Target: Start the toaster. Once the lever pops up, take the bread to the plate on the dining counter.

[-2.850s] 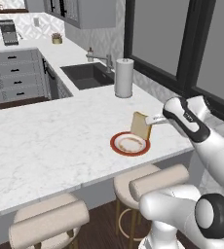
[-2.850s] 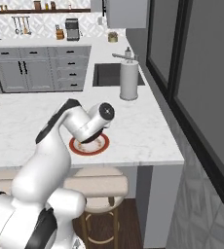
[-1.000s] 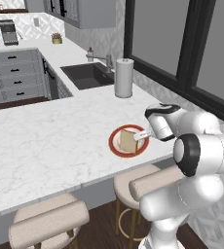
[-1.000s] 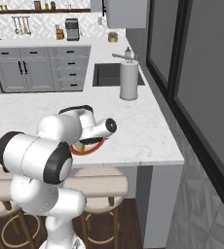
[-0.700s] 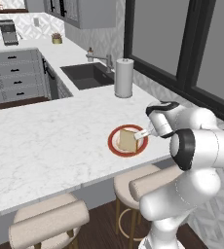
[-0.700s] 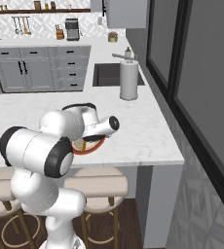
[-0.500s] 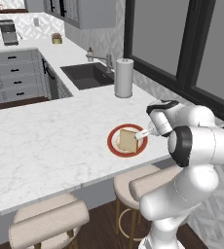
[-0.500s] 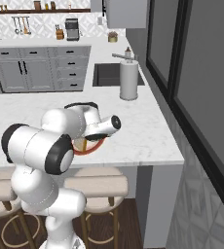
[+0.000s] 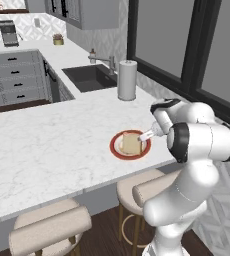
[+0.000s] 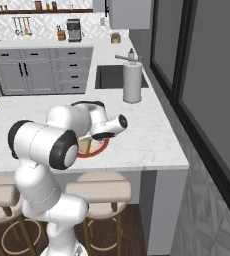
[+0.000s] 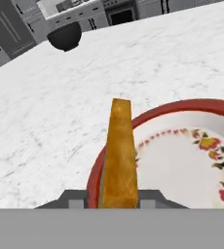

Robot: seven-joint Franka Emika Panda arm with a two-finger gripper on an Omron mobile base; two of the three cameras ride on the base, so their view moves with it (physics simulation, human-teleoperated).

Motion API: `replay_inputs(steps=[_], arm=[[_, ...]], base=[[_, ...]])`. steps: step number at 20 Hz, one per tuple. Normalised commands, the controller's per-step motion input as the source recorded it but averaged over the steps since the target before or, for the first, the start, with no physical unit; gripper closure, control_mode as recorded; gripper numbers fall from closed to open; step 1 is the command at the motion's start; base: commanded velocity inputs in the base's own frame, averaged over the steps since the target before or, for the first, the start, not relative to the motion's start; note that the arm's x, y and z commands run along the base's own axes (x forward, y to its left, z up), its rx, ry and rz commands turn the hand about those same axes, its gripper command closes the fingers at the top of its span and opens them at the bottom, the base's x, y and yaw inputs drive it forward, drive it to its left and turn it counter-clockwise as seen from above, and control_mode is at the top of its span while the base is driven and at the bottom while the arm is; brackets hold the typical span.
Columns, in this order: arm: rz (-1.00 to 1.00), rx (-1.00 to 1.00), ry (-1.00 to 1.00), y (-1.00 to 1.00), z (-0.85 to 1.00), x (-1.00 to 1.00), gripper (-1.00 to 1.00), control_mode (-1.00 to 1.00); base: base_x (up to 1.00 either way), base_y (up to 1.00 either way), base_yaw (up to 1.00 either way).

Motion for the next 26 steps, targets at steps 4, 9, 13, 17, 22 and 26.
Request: replay_inputs(steps=[4, 9, 13, 17, 22, 26], arm=[[0.09, 0.0, 0.0, -0.02, 0.0, 0.24, -1.0, -1.0], [0.11, 0.0, 0.0, -0.21, 0.03, 0.03, -1.0, -1.0], [0.13, 0.0, 0.0, -0.31, 0.03, 0.0, -1.0, -1.0], [0.1, 0.0, -0.02, -0.18, 0.39, -0.1, -1.0, -1.0], [0.08, 0.0, -0.01, 0.0, 0.54, -0.01, -1.0, -1.0], [0.08, -0.01, -0.06, 0.0, 0.49, -0.11, -1.0, -1.0]], base=[[0.0, 0.0, 0.0], [0.0, 0.0, 0.0], [0.0, 0.0, 0.0], [0.0, 0.0, 0.0], [0.0, 0.0, 0.0], [0.0, 0.0, 0.0]])
